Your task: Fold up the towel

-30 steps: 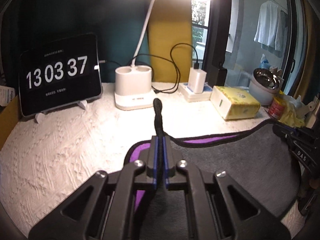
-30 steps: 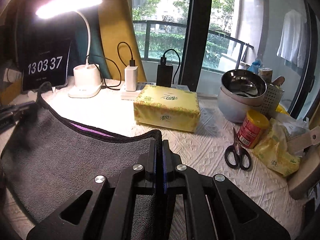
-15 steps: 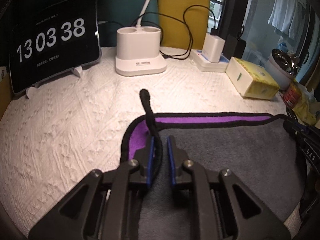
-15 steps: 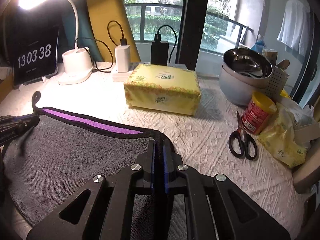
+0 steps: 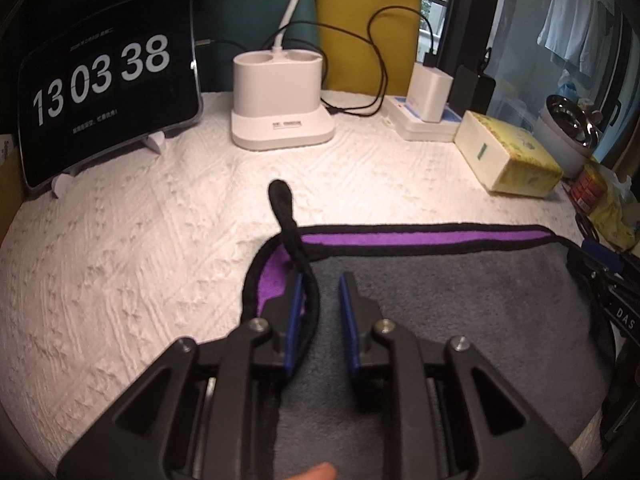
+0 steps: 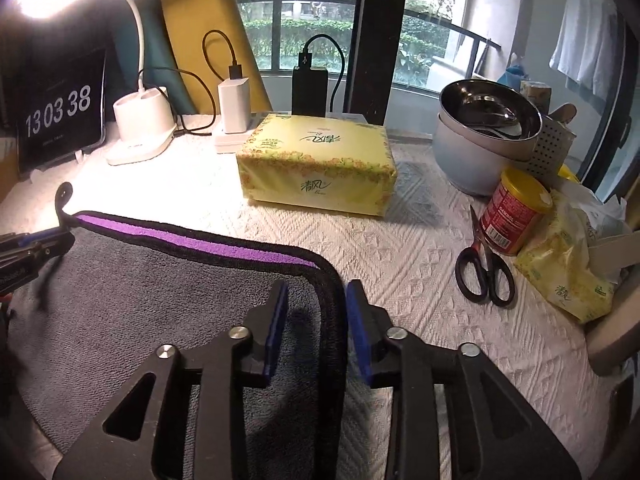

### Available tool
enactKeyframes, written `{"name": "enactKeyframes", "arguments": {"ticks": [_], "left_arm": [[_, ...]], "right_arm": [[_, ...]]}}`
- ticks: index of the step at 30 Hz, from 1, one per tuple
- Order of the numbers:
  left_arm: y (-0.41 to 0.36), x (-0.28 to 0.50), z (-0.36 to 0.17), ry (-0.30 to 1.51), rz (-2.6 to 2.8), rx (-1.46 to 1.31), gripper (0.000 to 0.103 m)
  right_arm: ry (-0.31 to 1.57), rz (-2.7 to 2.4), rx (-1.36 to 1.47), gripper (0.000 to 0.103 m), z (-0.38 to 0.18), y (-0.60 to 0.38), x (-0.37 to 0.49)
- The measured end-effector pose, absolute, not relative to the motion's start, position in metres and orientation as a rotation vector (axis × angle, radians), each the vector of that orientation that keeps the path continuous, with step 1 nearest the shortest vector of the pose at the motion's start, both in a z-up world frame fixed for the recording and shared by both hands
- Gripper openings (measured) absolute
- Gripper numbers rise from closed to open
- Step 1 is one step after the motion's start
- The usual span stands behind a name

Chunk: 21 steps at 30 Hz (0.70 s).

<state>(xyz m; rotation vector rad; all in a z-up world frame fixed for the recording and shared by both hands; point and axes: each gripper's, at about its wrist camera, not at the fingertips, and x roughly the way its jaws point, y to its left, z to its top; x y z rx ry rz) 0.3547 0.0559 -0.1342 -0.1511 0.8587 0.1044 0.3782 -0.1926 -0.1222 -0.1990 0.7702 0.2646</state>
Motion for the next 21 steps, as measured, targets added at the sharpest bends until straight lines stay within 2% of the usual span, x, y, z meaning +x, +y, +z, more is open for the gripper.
{"name": "enactKeyframes", "arguments": {"ticks": [2,4,6,21], "left_arm": [[0.055,0.354,-0.134,0.87,0.133,-0.123,0.033],[0.055,0.35,-0.132,0.864,0.137,-0.124,0.076],[0.057,0.345,-0.128,0.849,0.102,-0.157,0.087],[0.05,0.305,-0.092,0.757,0.091,-0.122,0.091]], "right_arm": [[0.769,0.265,-0.189,0.05,-0.119,-0.195,0.375],[0.758,0.268,-0.178,0.056,-0.115,-0.197,0.372],[0.749,0.269,-0.17,0.064,-0.11,-0.2,0.368],[0.706,0.262,-0.152,0.065,-0.084,-0.208,0.331]]}}
